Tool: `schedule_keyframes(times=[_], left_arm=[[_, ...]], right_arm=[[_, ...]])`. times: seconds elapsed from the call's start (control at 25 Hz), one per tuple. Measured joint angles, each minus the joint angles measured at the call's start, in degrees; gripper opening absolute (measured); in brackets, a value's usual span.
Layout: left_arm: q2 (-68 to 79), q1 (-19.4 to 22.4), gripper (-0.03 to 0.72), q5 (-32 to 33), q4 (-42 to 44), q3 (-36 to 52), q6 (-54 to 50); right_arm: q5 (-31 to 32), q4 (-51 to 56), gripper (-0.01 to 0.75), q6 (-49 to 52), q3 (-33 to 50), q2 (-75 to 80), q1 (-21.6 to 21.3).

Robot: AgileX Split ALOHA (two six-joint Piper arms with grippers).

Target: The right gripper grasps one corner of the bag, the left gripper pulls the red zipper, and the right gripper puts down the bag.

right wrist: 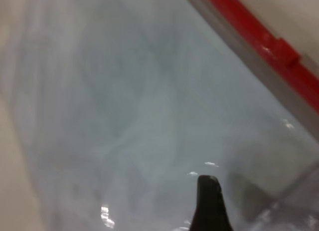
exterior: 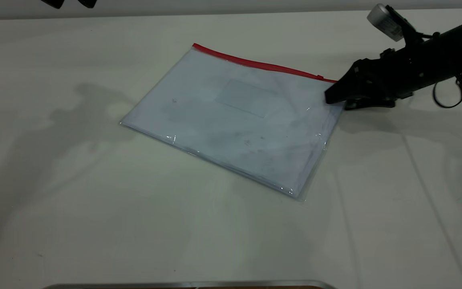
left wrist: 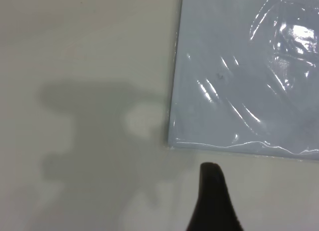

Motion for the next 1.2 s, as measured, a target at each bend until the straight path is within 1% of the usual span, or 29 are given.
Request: schedule_keyframes(times=[0.12, 0.2, 0.28, 0.32, 0.44, 0.56, 0.68, 0.72, 0.76, 0.92, 1.08, 1.2], left_arm=[[0.0, 0.0, 0.59, 0.0, 0.0, 0.0, 0.0], [0.0, 0.0, 0.59, 0.0, -0.1, 0.0, 0.0], [0.0, 0.0, 0.59, 0.0, -0.1, 0.0, 0.0], [0.0, 0.0, 0.59, 0.0, -0.1, 0.0, 0.0], [0.0, 0.0, 0.59, 0.0, -0.1, 0.0, 0.0], [0.0, 0.0, 0.59, 0.0, -0.1, 0.0, 0.0], [0.0, 0.0, 0.59, 0.0, -0.1, 0.0, 0.0], [0.0, 0.0, 0.59, -0.2, -0.1, 0.0, 0.0], [0.0, 0.0, 0.59, -0.3, -0.1, 0.0, 0.3], [0.0, 0.0, 0.59, -0.5, 0.0, -0.3, 4.5], [0.6, -0.4, 0.59, 2.3, -0.1, -3.3, 13.3], [1.9, -1.4, 0.59, 4.0, -0.1, -6.4, 18.6]], right_arm=[[4.3, 3.9, 0.591, -3.6, 0.0, 1.1, 0.0], [6.0, 5.9, 0.589, -5.1, -0.1, 1.4, 0.0], [6.9, 7.2, 0.57, -5.5, -0.1, 1.7, 0.0], [7.0, 7.6, 0.546, -5.7, -0.1, 1.7, 0.0], [7.0, 7.8, 0.42, -6.3, -0.1, 1.7, 0.0], [7.1, 8.0, 0.238, -6.6, -0.1, 1.7, 0.2], [7.1, 7.9, 0.077, -9.0, -0.1, 1.7, 1.3], [7.6, 7.6, 0.045, -10.2, -0.1, 1.7, 1.7], [8.0, 7.4, 0.033, -11.3, -0.1, 1.7, 2.0], [10.0, 4.7, 0.033, -14.0, -0.1, 0.3, 2.4], [11.0, -5.8, 0.033, -14.5, -2.1, -4.6, 2.9], [13.0, -13.9, 0.033, -11.8, -4.0, -8.4, 3.7]])
